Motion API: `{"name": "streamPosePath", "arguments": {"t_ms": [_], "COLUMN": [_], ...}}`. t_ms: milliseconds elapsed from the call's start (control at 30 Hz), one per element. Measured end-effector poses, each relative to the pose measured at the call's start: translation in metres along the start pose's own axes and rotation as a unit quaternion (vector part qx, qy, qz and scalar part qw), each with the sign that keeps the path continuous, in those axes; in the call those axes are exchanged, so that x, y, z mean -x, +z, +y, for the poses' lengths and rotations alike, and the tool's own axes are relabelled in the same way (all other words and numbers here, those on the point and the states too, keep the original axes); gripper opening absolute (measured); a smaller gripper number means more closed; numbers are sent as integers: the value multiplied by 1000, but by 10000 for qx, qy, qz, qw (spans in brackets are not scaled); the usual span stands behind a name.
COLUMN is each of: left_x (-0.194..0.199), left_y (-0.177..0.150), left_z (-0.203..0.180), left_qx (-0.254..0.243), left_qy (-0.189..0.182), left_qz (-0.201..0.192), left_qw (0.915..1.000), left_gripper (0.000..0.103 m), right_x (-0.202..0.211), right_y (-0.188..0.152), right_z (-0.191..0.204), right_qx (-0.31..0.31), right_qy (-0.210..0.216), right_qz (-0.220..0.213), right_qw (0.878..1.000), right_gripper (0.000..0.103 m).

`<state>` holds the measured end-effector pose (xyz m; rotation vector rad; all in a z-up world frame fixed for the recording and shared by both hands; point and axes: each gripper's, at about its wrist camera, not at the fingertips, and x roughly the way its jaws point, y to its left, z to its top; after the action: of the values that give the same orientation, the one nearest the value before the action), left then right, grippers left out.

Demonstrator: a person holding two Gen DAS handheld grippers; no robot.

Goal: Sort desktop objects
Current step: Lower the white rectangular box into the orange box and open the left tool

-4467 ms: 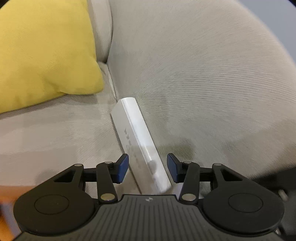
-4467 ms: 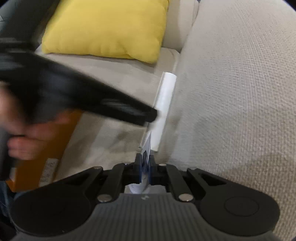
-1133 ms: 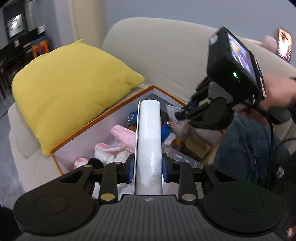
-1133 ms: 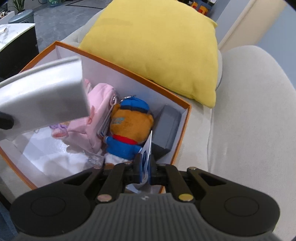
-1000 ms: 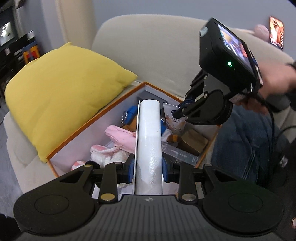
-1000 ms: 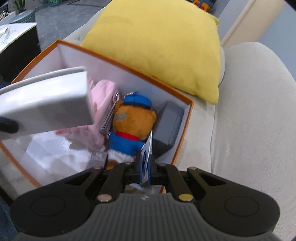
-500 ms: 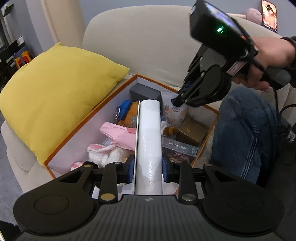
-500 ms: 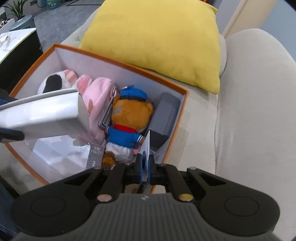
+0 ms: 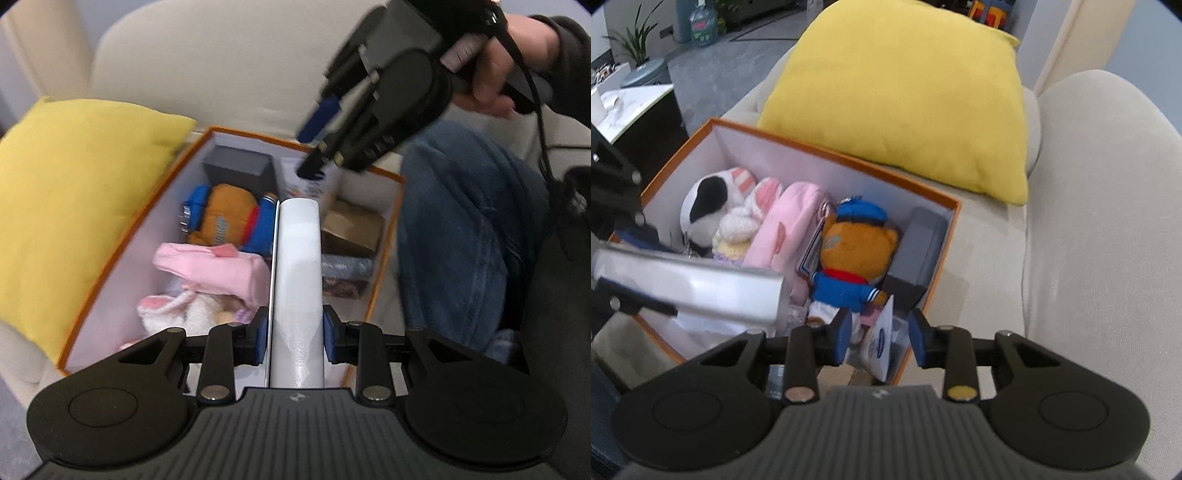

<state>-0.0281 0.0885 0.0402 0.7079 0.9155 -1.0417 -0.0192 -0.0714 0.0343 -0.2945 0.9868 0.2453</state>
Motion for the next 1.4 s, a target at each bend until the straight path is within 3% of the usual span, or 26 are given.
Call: {"name": "streamPosePath", "arguments": {"t_ms": [433,700,933,1133,1300,1400], "left_x": [-38,-63,-69,-71,-63,-62], "left_y": [-11,-7,-9,-14,-19,-21], "left_z": [22,30,38,48,51,51], "left_qx": [-83,-286,-155,32,181,239], "left_qy": [-583,-1231,-1504,-1197,-993,-669], "left_qz": [807,1221,1476,1707,1669,1730], "left_qw": [9950,9844,9774,9780,9808,9824], "left_gripper": [33,33,35,35,35,35], "right_x": [-11,-16,-15,-9,-4,-2], "right_y": [2,-1,-4,-10,-17,-19], "right_z": [-23,-27,-29,-26,-26,-25], "right_qx": [-452,-511,-563,-554,-589,-591], "right_qy": [184,283,309,384,423,457], "right_qz": [-142,-108,-112,-159,-178,-184], "right_qw": [9987,9982,9979,9976,9972,9970], "right_gripper": [35,35,35,35,36,36]}}
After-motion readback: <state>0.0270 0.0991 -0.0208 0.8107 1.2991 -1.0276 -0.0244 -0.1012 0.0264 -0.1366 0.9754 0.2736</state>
